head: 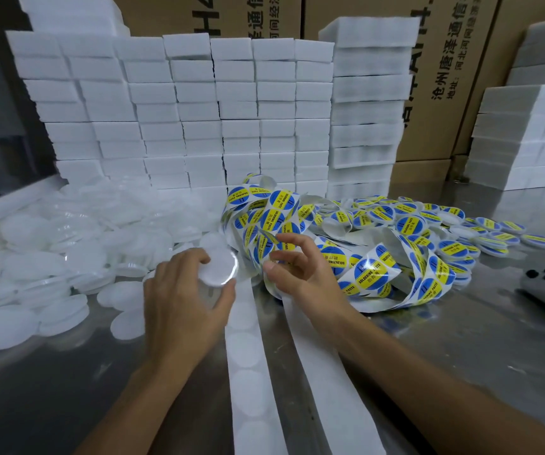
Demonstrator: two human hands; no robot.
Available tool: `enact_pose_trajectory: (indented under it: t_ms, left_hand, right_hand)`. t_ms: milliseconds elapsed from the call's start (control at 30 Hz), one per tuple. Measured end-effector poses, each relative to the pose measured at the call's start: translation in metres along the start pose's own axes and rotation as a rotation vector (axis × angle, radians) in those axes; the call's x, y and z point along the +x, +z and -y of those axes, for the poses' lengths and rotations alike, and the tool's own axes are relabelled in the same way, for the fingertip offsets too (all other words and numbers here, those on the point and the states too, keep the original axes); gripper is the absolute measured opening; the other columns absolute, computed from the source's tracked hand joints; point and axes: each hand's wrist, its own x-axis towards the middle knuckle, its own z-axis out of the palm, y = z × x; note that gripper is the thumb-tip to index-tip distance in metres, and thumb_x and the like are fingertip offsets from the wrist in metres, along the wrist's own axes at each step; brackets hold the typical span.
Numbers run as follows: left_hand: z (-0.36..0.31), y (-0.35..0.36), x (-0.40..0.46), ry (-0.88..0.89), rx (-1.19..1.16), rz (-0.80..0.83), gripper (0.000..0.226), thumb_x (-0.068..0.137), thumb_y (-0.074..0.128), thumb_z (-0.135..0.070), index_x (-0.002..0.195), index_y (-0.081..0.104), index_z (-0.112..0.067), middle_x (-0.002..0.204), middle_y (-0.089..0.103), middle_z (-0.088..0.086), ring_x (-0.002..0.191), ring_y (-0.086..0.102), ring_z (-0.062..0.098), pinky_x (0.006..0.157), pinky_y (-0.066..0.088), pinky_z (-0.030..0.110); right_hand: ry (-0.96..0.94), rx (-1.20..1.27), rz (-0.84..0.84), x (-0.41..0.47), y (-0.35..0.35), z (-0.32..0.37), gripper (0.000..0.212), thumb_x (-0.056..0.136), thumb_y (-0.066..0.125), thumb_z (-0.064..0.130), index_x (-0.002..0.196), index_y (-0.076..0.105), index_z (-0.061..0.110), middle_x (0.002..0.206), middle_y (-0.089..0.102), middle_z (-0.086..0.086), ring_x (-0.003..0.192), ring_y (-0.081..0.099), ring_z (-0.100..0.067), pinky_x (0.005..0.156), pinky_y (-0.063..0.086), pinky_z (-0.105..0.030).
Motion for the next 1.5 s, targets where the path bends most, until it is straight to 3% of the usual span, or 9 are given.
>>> enact_pose_trajectory:
  t_ms: [233, 333, 400, 600, 833, 933, 1067, 1267, 1500]
  left_hand:
    - [-0.011, 0.008, -0.007, 0.228, -0.113, 0.015, 0.043, 0.077, 0.075, -0.029, 0.112, 0.055, -0.014, 0.109, 0.067, 0.003, 0.092, 0.059, 0.019, 0.078, 0.043, 0.032]
    - [-0.015, 0.007, -0.008, -0.081, -0.412, 0.130, 0.041, 0.077, 0.081, -0.019, 0.108, 0.057, -0.027, 0.105, 0.067, -0.009, 0.081, 0.065, 0.006, 0.071, 0.050, 0.016]
    - [-0.017, 0.007, -0.007, -0.402, -0.682, 0.182, 0.036, 0.078, 0.078, -0.011, 0.100, 0.058, -0.032, 0.103, 0.069, -0.009, 0.076, 0.071, 0.006, 0.070, 0.055, 0.018]
    - [-0.010, 0.006, -0.001, -0.840, -1.145, 0.283, 0.024, 0.085, 0.065, 0.004, 0.109, 0.062, 0.000, 0.092, 0.075, 0.016, 0.081, 0.074, 0.025, 0.065, 0.058, 0.024]
    - [-0.007, 0.003, 0.002, -0.992, -1.266, 0.203, 0.019, 0.084, 0.065, 0.004, 0.103, 0.065, 0.004, 0.090, 0.075, 0.016, 0.081, 0.074, 0.024, 0.066, 0.059, 0.025]
    - [-0.005, 0.003, 0.003, -1.037, -1.276, 0.168, 0.020, 0.081, 0.068, 0.003, 0.101, 0.068, 0.001, 0.092, 0.076, 0.013, 0.082, 0.074, 0.023, 0.068, 0.059, 0.025]
    - [-0.004, 0.004, 0.003, -1.059, -1.297, 0.148, 0.018, 0.078, 0.070, 0.004, 0.094, 0.070, -0.002, 0.087, 0.076, 0.011, 0.076, 0.074, 0.021, 0.065, 0.059, 0.026]
    - [-0.006, 0.002, 0.003, -0.997, -1.307, 0.223, 0.035, 0.067, 0.074, -0.009, 0.101, 0.070, 0.001, 0.094, 0.075, 0.015, 0.086, 0.074, 0.024, 0.067, 0.059, 0.026]
    - [-0.008, 0.002, 0.004, -1.015, -1.305, 0.229, 0.041, 0.063, 0.075, -0.009, 0.101, 0.068, 0.004, 0.091, 0.075, 0.018, 0.081, 0.074, 0.023, 0.065, 0.059, 0.026]
  right_hand:
    - [-0.011, 0.080, 0.050, -0.001, 0.004, -0.004, 0.040, 0.084, 0.075, 0.004, 0.116, 0.055, 0.016, 0.077, 0.071, -0.007, 0.069, 0.065, -0.016, 0.067, 0.051, -0.025]
    - [0.009, 0.090, 0.030, -0.001, 0.003, -0.005, 0.039, 0.083, 0.076, 0.002, 0.114, 0.057, 0.015, 0.076, 0.073, -0.007, 0.070, 0.067, -0.017, 0.067, 0.053, -0.024]
    - [0.013, 0.081, 0.021, -0.001, 0.002, -0.004, 0.039, 0.083, 0.075, 0.002, 0.114, 0.057, 0.016, 0.076, 0.074, -0.006, 0.069, 0.067, -0.017, 0.065, 0.053, -0.024]
    - [0.007, 0.052, 0.026, -0.001, 0.002, -0.003, 0.035, 0.084, 0.074, 0.002, 0.112, 0.058, 0.015, 0.076, 0.074, -0.005, 0.070, 0.069, -0.014, 0.065, 0.052, -0.022]
    - [-0.044, -0.054, -0.141, 0.002, 0.003, 0.002, 0.007, 0.088, 0.072, 0.016, 0.093, 0.071, 0.022, 0.103, 0.066, -0.012, 0.072, 0.062, -0.001, 0.068, 0.049, -0.022]
    - [0.005, 0.061, -0.200, 0.005, -0.001, 0.007, 0.012, 0.089, 0.071, 0.014, 0.083, 0.073, 0.023, 0.078, 0.073, 0.005, 0.069, 0.063, -0.002, 0.074, 0.051, -0.030]
    - [0.091, 0.129, -0.155, 0.006, -0.003, 0.010, 0.014, 0.086, 0.073, 0.012, 0.077, 0.077, 0.021, 0.076, 0.075, 0.003, 0.071, 0.067, -0.005, 0.080, 0.051, -0.032]
    - [0.061, 0.068, -0.027, -0.001, 0.003, 0.009, 0.014, 0.084, 0.075, 0.009, 0.079, 0.078, 0.022, 0.084, 0.078, 0.002, 0.079, 0.073, -0.004, 0.066, 0.051, -0.011]
    - [0.043, 0.037, 0.001, -0.003, 0.004, 0.009, 0.016, 0.082, 0.077, 0.011, 0.077, 0.079, 0.026, 0.087, 0.078, 0.003, 0.086, 0.073, -0.007, 0.069, 0.052, -0.011]
